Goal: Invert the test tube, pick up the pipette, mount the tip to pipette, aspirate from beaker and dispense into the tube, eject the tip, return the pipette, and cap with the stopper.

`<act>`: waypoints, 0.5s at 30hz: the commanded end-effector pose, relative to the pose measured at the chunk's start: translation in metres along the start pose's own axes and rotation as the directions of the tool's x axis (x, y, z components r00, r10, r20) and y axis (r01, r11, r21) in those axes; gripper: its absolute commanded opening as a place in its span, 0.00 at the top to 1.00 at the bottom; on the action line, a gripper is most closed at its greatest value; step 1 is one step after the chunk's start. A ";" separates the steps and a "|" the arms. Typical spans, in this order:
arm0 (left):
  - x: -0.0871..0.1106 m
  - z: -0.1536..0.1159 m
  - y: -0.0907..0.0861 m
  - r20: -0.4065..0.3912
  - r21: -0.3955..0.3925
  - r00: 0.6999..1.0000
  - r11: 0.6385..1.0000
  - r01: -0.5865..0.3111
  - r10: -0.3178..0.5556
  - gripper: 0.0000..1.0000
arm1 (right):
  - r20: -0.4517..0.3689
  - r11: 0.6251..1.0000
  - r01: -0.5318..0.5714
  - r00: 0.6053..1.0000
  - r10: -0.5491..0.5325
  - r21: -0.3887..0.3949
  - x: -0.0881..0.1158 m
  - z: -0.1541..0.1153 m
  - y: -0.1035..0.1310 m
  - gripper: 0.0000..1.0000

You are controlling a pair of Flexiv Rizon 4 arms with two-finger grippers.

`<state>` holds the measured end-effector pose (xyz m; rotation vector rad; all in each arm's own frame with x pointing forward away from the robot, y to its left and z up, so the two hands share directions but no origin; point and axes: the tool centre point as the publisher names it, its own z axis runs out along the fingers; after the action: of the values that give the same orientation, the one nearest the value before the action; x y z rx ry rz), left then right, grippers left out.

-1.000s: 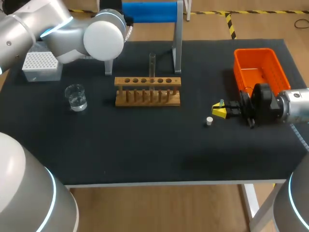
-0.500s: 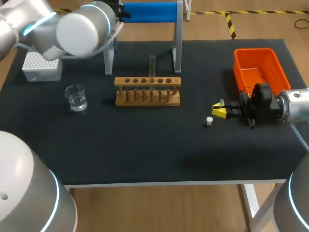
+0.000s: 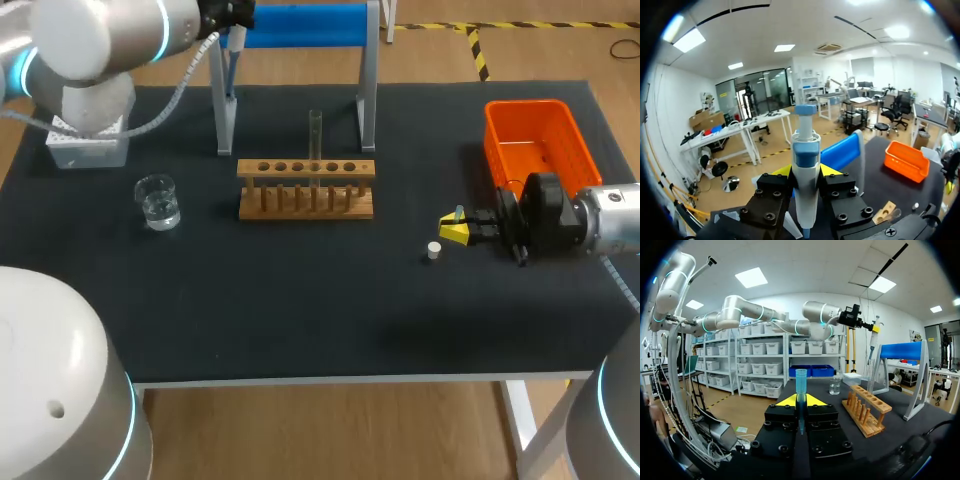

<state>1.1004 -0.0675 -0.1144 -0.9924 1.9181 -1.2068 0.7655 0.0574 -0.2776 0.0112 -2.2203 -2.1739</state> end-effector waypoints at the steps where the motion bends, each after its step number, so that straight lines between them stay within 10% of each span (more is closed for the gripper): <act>1: 0.003 -0.026 -0.005 -0.382 -0.001 0.924 1.000 -0.014 0.013 1.00 | 0.002 1.000 0.001 1.000 -0.001 0.000 0.001 0.000 0.000 1.00; 15: 0.037 -0.085 0.003 -0.776 0.003 0.619 0.982 -0.191 0.123 1.00 | 0.002 1.000 0.001 1.000 -0.001 0.000 0.001 0.000 0.000 1.00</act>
<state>1.0269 -0.0766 -0.0965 -0.7018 2.1801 -1.2740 0.7655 0.0574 -0.2776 0.0111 -2.2204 -2.1740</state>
